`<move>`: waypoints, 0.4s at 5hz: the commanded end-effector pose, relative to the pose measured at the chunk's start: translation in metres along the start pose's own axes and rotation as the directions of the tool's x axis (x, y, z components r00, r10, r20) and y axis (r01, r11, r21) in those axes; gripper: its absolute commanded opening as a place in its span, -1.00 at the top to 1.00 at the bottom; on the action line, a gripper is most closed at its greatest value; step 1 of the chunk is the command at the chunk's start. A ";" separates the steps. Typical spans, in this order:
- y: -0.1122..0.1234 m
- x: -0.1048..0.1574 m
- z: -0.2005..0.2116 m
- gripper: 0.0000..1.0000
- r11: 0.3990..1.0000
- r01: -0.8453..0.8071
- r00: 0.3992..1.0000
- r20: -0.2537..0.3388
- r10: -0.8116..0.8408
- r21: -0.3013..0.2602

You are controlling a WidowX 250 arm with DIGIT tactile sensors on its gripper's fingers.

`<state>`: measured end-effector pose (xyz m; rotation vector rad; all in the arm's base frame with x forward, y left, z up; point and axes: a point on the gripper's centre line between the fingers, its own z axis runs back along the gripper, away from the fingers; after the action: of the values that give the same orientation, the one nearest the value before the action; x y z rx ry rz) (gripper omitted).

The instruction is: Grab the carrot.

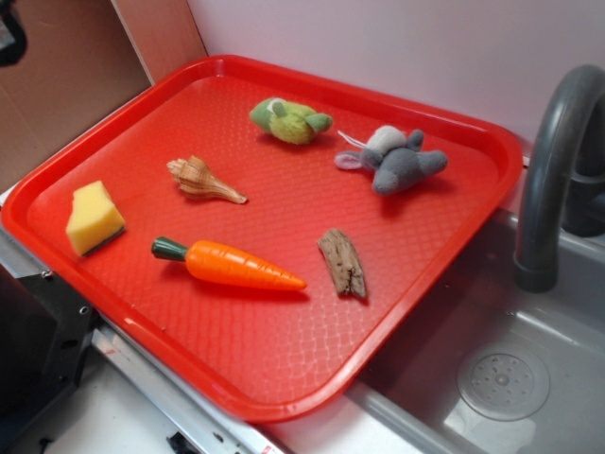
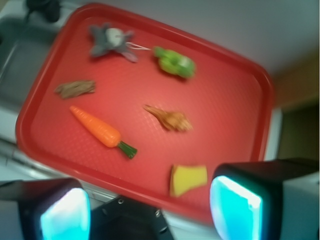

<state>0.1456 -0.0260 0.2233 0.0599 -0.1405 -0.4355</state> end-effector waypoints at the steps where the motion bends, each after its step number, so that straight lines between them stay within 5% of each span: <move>1: -0.021 0.020 -0.028 -1.00 0.895 0.445 0.895 -0.030 -0.444 0.023; 2: -0.039 0.022 -0.060 -1.00 0.750 0.661 0.747 -0.083 -0.659 -0.006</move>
<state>0.1611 -0.0657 0.1562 0.1473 -0.0011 -1.1446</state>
